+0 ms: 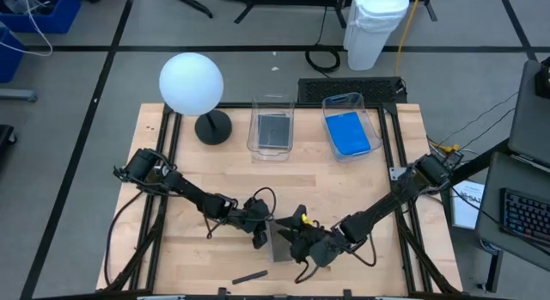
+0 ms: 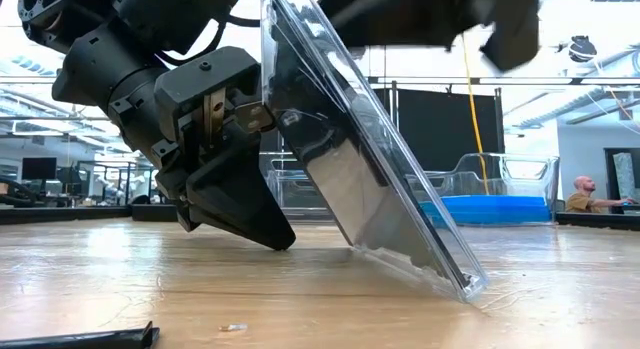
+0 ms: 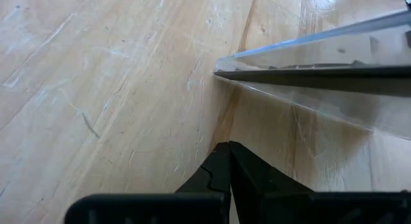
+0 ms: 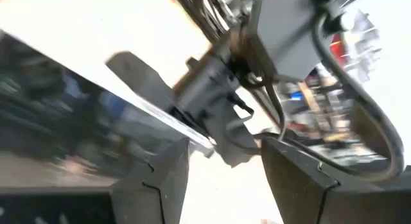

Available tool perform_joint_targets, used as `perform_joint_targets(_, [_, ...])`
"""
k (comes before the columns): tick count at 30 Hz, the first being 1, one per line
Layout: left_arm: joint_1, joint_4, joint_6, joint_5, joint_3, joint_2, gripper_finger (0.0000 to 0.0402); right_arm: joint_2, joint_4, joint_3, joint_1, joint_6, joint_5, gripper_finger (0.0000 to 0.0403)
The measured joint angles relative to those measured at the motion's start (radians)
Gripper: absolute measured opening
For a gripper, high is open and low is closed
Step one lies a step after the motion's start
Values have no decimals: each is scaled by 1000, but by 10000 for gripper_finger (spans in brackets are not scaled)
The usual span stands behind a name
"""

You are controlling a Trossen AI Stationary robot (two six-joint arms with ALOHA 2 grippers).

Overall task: Pick & place jewel cases by type
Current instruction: Put the black CD case into the left transparent bin

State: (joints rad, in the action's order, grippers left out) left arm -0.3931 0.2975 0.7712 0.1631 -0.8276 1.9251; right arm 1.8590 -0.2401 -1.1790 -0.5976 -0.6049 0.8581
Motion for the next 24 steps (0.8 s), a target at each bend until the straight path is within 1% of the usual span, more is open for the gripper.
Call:
perform_joint_targets(2, [0, 0, 0, 0, 0, 0, 8, -33, 35, 0, -17, 95, -22, 185])
perform_joint_targets(7, [0, -1, 0, 0, 0, 0, 7, -109, 134, 0, -91, 280, -23, 185])
perform_joint_targets(14, [0, -1, 0, 0, 0, 0, 8, -140, 145, 0, -221, 492, -25, 185])
perform_joint_targets(20, [0, -1, -1, 1, 0, 0, 7, -68, 97, 0, -245, 683, -23, 185])
perform_joint_targets(24, [0, -1, -7, 2, 0, 0, 8, 8, -1, 0, -249, 697, 9, 185])
